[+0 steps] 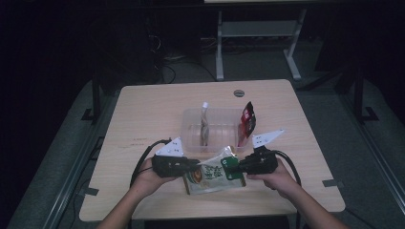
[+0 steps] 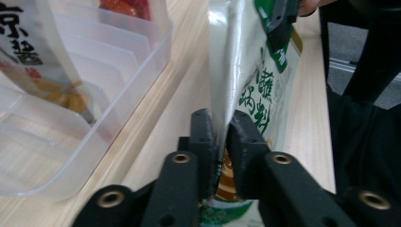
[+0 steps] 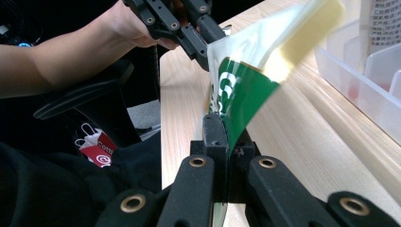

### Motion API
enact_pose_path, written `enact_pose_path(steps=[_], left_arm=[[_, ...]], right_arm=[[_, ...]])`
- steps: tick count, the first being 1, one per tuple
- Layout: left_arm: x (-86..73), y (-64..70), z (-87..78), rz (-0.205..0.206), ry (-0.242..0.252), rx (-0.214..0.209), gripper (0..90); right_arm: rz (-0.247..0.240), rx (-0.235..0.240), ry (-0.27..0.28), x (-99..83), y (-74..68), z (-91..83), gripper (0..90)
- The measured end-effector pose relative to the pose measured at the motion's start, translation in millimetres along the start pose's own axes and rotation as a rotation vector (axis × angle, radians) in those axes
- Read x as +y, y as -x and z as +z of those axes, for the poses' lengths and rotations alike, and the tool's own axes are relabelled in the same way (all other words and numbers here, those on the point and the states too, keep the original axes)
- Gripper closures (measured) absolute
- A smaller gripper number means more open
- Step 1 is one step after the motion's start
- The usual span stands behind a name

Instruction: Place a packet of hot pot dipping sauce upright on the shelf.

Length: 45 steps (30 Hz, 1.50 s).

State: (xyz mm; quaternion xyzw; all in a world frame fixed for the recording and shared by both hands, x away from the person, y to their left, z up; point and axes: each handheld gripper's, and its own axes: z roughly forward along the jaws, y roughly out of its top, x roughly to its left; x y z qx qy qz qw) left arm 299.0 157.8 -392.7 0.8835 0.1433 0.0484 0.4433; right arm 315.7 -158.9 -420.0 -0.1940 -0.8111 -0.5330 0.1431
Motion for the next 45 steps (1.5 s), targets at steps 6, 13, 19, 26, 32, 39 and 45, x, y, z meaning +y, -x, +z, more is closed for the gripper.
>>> enact_pose_path(steps=[6, 13, 19, 26, 32, 39, 45], left_arm=[[-3.2, -3.5, -7.6, -0.042, 0.028, 0.034, 60.7], [-12.4, -7.7, -13.6, -0.078, 0.005, 0.052, 50.9], [-18.1, -12.2, -16.5, -0.104, -0.002, 0.069, 44.8], [-25.2, -15.2, -13.2, -0.117, -0.042, 0.083, 31.1], [-28.5, -18.4, -15.0, -0.119, -0.056, 0.106, 27.3], [-33.1, -24.2, -21.8, -0.141, -0.048, 0.126, 26.4], [-35.1, -26.2, -23.5, -0.152, -0.046, 0.132, 25.8]], right_arm=[[-0.006, 0.008, 0.009, 0.5, -1.7, -0.9, 90.0], [-0.027, 0.036, 0.060, 9.0, -7.2, -6.7, 90.0], [-0.060, 0.050, 0.080, 21.3, -12.6, -7.3, 90.0], [-0.085, 0.064, 0.102, 31.3, -16.7, -7.7, 90.0], [-0.110, 0.066, 0.110, 42.3, -19.6, -2.5, 90.0], [-0.138, 0.072, 0.125, 56.2, -19.7, 3.6, 90.0], [-0.163, 0.071, 0.136, 67.7, -20.1, 8.1, 90.0]])
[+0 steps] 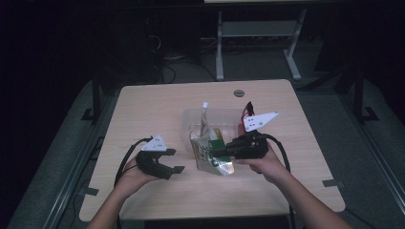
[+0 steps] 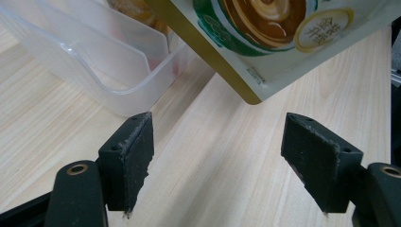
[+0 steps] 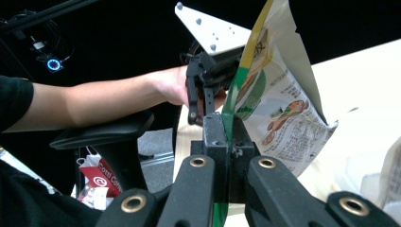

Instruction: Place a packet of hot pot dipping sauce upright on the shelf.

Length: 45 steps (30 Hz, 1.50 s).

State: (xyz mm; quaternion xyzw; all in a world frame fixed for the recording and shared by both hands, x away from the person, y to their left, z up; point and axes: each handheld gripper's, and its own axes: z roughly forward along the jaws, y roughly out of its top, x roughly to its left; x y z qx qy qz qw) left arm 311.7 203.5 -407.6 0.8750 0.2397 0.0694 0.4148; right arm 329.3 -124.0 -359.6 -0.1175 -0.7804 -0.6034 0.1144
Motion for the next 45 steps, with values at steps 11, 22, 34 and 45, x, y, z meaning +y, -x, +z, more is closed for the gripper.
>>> enact_pose_path(steps=[11, 22, 34, 45], left_arm=[[-1.2, -1.4, 1.5, 0.020, -0.021, -0.004, 22.4], [-2.3, -1.7, 4.3, 0.021, -0.042, -0.013, 20.4], [-3.2, -1.7, 5.6, 0.022, -0.048, -0.017, 19.7], [-3.6, -1.6, 6.5, 0.027, -0.060, -0.022, 19.1]], right_arm=[[-0.030, -0.012, 0.023, 18.3, 7.9, 8.9, 90.0], [-0.040, -0.044, 0.047, 36.9, 18.5, 7.9, 90.0], [-0.043, -0.079, 0.055, 51.5, 31.4, 12.2, 90.0], [-0.030, -0.119, 0.066, 57.3, 45.9, 17.0, 90.0]])
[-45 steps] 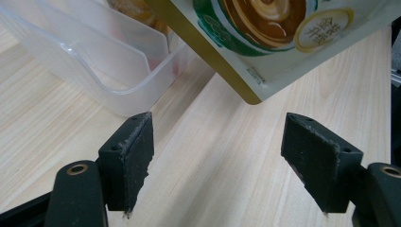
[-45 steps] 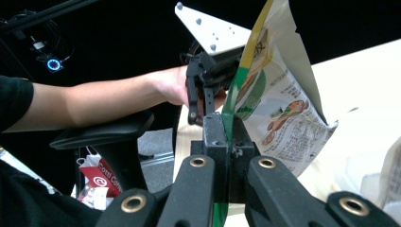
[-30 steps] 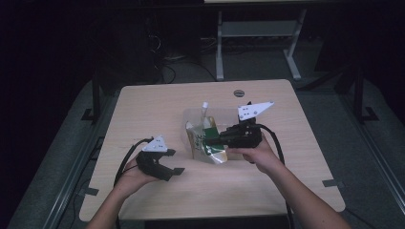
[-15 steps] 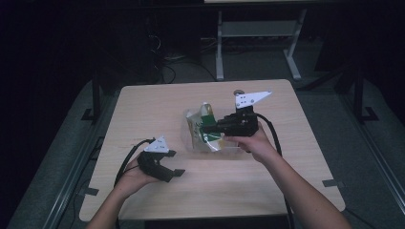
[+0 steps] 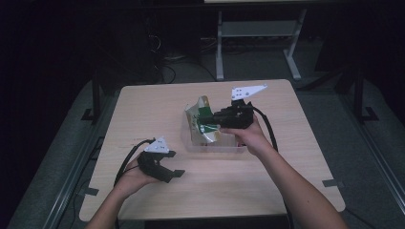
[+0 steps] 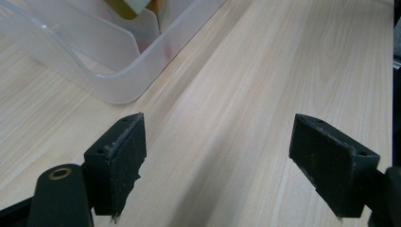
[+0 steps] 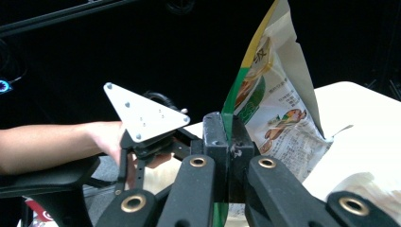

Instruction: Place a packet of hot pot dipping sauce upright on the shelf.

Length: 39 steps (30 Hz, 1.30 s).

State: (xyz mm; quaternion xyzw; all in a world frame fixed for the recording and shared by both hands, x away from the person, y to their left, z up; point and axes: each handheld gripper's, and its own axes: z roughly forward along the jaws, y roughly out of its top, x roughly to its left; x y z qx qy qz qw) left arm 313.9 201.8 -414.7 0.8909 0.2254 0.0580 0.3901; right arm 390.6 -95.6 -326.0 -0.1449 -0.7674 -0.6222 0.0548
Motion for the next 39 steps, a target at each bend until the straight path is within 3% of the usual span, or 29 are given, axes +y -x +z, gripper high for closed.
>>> enact_pose_path(steps=[13, 25, 39], left_arm=[[0.0, -0.1, 0.2, 0.000, -0.006, -0.001, 18.7], [-0.2, 0.0, 0.2, 0.000, -0.010, -0.004, 18.2], [-0.8, -0.1, 0.7, -0.003, -0.015, -0.008, 18.0]], right_arm=[[0.025, -0.040, 0.005, -2.4, 13.2, 1.0, 90.0], [0.027, -0.039, 0.009, 3.3, 16.8, 11.4, 90.0], [0.045, -0.039, -0.023, -7.3, 23.1, 27.4, 90.0]])
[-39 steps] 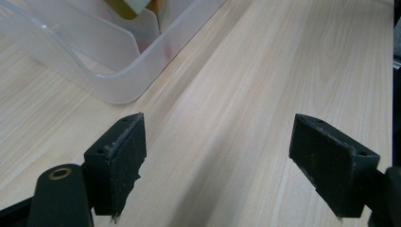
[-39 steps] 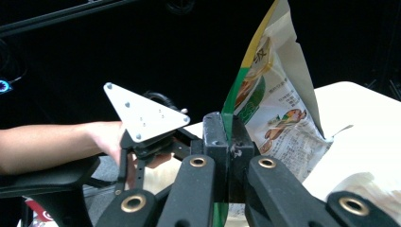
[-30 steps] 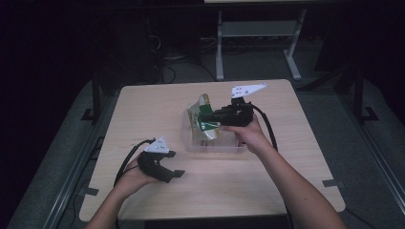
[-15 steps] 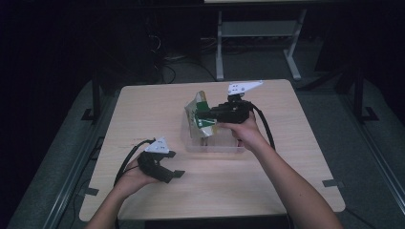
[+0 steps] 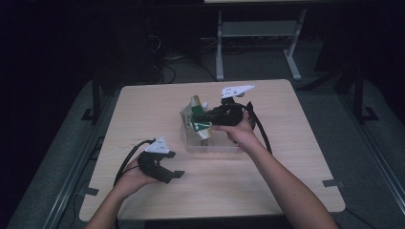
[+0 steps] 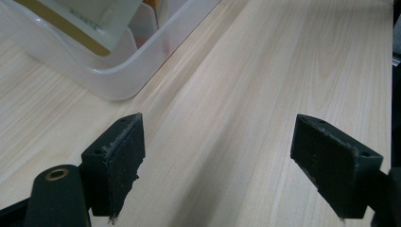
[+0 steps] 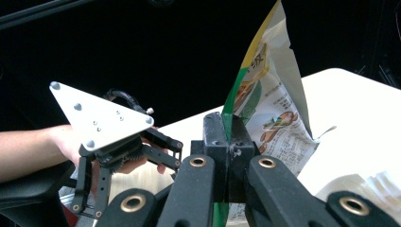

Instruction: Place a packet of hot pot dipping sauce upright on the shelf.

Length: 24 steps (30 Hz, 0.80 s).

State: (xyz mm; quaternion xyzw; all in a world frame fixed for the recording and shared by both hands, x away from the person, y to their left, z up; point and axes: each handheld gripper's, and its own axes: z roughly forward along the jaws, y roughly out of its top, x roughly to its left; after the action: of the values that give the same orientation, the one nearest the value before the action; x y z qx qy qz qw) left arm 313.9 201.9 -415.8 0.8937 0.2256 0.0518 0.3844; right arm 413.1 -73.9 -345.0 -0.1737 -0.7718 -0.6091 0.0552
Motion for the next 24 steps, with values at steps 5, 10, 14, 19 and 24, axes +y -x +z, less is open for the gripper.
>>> enact_pose_path(steps=[5, 10, 14, 19, 24], left_arm=[[-0.1, 0.5, 1.2, 0.000, -0.003, -0.002, 17.9], [-0.1, 0.8, 2.0, 0.003, -0.011, -0.006, 17.5], [0.0, 1.6, 3.4, 0.003, -0.010, -0.008, 17.4], [0.0, 2.0, 4.3, 0.003, -0.014, -0.010, 17.3], [-0.4, 1.9, 4.5, 0.002, -0.014, -0.012, 17.3]], right_arm=[[0.009, -0.010, -0.019, -4.8, 4.0, 3.6, 90.0], [0.020, -0.017, -0.027, -8.3, 8.0, 6.5, 90.0], [0.025, -0.030, -0.036, -10.2, 10.0, 10.7, 89.8], [0.024, -0.042, -0.055, -12.0, 10.7, 15.3, 89.5], [0.023, -0.056, -0.060, -12.6, 13.0, 17.1, 88.9]])
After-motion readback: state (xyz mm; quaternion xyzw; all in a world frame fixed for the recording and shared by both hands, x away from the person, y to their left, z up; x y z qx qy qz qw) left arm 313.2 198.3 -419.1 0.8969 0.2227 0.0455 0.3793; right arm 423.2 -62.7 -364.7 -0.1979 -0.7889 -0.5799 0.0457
